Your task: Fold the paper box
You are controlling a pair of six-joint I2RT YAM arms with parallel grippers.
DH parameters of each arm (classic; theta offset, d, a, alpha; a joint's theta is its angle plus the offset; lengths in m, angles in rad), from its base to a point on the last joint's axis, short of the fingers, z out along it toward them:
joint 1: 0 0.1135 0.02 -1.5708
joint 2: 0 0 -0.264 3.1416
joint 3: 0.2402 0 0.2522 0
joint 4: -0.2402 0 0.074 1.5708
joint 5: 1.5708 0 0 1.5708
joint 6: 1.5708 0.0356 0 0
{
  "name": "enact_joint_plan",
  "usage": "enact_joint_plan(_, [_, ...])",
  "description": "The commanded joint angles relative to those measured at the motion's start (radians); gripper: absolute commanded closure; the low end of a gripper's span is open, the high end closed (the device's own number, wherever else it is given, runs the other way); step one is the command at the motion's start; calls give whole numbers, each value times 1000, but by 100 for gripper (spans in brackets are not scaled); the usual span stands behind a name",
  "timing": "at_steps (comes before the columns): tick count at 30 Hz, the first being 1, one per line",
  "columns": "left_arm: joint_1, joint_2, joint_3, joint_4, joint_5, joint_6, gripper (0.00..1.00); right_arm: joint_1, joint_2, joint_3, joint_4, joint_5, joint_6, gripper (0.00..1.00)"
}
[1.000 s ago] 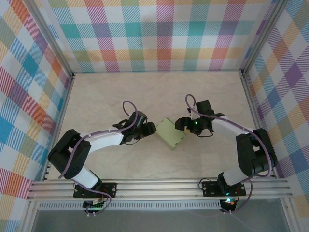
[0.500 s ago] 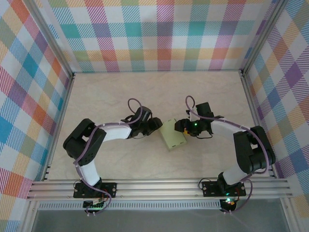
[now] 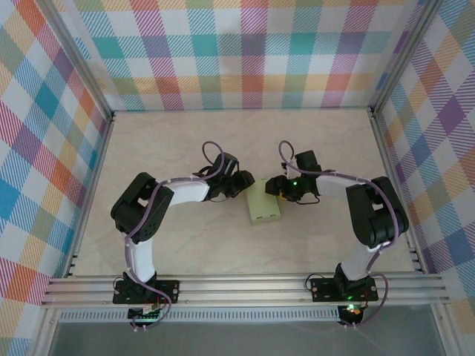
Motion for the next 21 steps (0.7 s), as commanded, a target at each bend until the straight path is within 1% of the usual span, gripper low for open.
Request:
enact_joint_plan(1, [-5, 41, 52, -45, 66, 21, 54, 35, 39, 82, 30, -65, -12, 42])
enact_joint_plan(5, [-4, 53, 77, -69, 65, 36, 54, 78, 58, 123, -9, 23, 13, 42])
enact_joint_plan(9, [7, 42, 61, -81, 49, 46, 54, 66, 9, 112, -35, 185, 42, 27])
enact_joint_plan(10, [12, 36, 55, -80, 49, 48, 54, 54, 2, 117, -44, 190, 41, 25])
enact_joint_plan(12, [18, 28, 47, -80, 48, 55, 52, 35, 2, 137, -65, 191, 46, 24])
enact_joint_plan(15, [22, 31, 49, -81, 50, 61, 52, 18, 15, 176, -87, 199, 39, 24])
enact_joint_plan(17, [22, 40, 54, -74, 59, 59, 52, 13, 42, 211, -100, 197, 25, 26])
enact_joint_plan(19, [22, 45, 58, -70, 66, 55, 52, 13, 74, 253, -119, 183, 11, 33])
enact_joint_plan(21, [22, 46, 60, -70, 69, 51, 53, 12, 97, 272, -118, 151, 19, 41])
